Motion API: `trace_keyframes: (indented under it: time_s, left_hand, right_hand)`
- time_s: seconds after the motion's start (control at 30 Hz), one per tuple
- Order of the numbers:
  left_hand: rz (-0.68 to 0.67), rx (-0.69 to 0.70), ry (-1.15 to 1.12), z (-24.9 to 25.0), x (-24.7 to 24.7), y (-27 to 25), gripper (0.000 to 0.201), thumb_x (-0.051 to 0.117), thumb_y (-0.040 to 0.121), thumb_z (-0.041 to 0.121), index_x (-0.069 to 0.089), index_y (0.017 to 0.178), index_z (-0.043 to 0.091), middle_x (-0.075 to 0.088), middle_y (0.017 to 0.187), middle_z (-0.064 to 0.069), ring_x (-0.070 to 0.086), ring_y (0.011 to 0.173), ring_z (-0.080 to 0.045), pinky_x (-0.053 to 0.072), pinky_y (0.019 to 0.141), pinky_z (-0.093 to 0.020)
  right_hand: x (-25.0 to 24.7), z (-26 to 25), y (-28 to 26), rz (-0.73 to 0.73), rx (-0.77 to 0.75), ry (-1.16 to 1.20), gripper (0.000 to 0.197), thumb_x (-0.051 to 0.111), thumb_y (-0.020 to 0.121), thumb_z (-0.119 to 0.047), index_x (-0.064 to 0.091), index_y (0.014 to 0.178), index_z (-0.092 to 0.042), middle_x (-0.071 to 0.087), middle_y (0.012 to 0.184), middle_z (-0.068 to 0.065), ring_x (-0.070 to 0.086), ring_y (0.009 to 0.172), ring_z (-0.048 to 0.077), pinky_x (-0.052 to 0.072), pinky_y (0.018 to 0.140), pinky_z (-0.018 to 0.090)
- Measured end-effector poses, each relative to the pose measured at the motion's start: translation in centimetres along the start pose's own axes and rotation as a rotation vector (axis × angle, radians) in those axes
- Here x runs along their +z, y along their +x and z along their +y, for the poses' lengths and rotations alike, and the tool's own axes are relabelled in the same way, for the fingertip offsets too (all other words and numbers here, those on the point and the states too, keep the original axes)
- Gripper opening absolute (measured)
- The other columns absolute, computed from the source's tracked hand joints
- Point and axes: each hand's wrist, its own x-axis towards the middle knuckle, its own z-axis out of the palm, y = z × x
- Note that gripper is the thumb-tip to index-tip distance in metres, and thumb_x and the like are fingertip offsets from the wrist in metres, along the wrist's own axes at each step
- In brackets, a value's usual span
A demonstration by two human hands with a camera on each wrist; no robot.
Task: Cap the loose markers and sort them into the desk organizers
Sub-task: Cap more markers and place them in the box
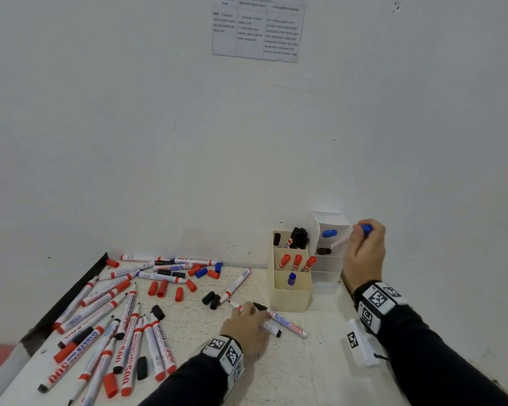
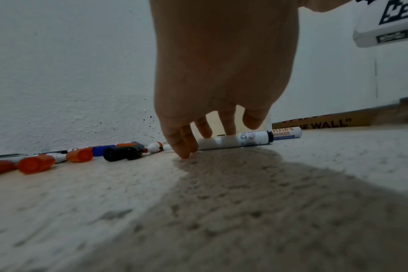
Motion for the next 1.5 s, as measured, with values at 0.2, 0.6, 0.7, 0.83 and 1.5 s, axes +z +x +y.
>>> trace_keyframes:
  time_s: [0.2, 0.6, 0.7, 0.83, 1.5]
  left_hand:
    - [0.023, -0.181, -0.039, -0.2, -0.2, 0.0, 0.038, 0.041, 0.093, 0.040, 0.045, 0.123, 0.016, 0.037, 0.130, -0.008, 0.043, 0.116, -0.023, 0.044, 0.097, -0.036]
    - [0.060, -0.397, -0.469, -3.5, -1.7, -0.6, 0.043, 0.061, 0.085, 0.022, 0.046, 0.124, 0.012, 0.050, 0.126, -0.006, 0.051, 0.106, -0.016, 0.044, 0.084, -0.020]
    - [0.085, -0.406, -0.515, -4.6, -2.1, -1.4, 0.043, 0.060, 0.086, 0.022, 0.048, 0.125, 0.013, 0.050, 0.128, -0.005, 0.051, 0.113, -0.016, 0.042, 0.086, -0.020]
    - [0.131, -0.410, -0.643, -5.8, -2.9, -2.5, 0.038, 0.060, 0.085, 0.019, 0.052, 0.122, 0.015, 0.055, 0.121, -0.005, 0.056, 0.103, -0.016, 0.049, 0.084, -0.023]
    - [0.377, -0.462, -0.722, -15.1, -6.6, -10.9, 0.033, 0.064, 0.084, 0.015, 0.055, 0.116, 0.020, 0.057, 0.095, 0.004, 0.056, 0.073, -0.004, 0.043, 0.055, -0.011]
  right_hand:
    - [0.5, 1.5, 0.6, -0.017, -0.074, -0.108, 0.015, 0.042, 0.090, -0.002, 0.050, 0.099, 0.007, 0.046, 0.101, 0.028, 0.034, 0.084, 0.000, 0.029, 0.083, -0.003]
    - [2.6, 3.1, 0.0, -0.298, 0.283, -0.247, 0.029, 0.042, 0.094, -0.003, 0.054, 0.121, -0.002, 0.058, 0.114, 0.021, 0.054, 0.099, 0.030, 0.039, 0.086, 0.030]
    - [3.0, 2.3, -0.2, -0.335, 0.323, -0.240, 0.039, 0.038, 0.095, -0.004, 0.043, 0.134, -0.003, 0.049, 0.131, 0.021, 0.047, 0.120, 0.033, 0.036, 0.101, 0.035]
    - [3.6, 0.6, -0.8, -0.193, 0.331, -0.366, 0.039, 0.046, 0.089, -0.002, 0.045, 0.129, -0.004, 0.039, 0.135, 0.020, 0.036, 0.126, 0.034, 0.033, 0.104, 0.046]
    - [14.9, -6.8, -16.8, -1.452, 0.180, -0.618, 0.052, 0.036, 0.095, -0.023, 0.025, 0.145, -0.020, 0.021, 0.149, 0.005, 0.034, 0.129, 0.029, 0.032, 0.109, 0.035]
